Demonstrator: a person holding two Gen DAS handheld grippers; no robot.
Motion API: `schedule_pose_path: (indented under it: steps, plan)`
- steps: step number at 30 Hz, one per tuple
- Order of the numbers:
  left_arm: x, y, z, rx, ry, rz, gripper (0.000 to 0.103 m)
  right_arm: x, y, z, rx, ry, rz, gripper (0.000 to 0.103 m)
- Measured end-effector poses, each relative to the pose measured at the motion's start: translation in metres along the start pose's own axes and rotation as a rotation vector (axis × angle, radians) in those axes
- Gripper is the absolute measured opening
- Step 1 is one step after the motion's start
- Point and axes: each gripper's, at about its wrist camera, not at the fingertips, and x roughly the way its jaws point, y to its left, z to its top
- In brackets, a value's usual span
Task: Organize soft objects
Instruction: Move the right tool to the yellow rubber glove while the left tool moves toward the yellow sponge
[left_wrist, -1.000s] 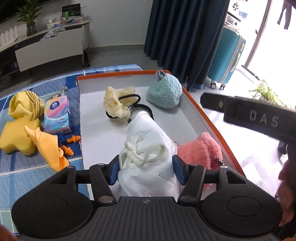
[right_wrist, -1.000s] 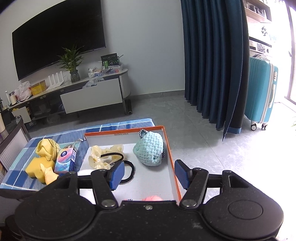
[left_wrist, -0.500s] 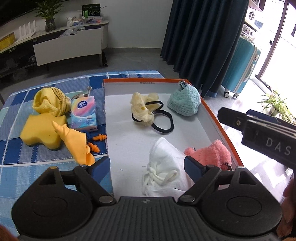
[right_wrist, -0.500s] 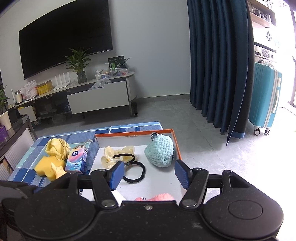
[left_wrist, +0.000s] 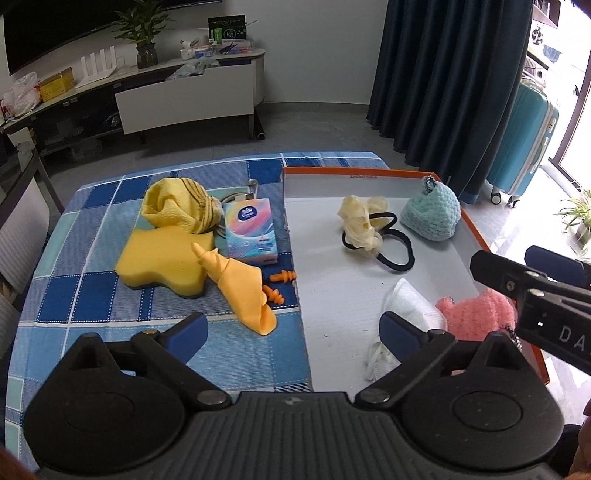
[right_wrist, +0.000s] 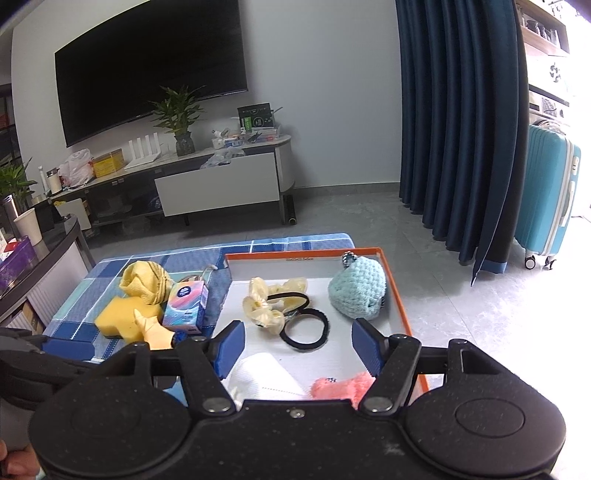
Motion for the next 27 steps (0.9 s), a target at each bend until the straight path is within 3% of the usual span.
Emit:
schedule_pose_path:
  steps: [27]
  plan:
    - [-0.004,0.068,-0.006,-0.129,0.011,0.069,0.103,0.014,0.052,-0.006,-0.068,0.047,0.075,0.079]
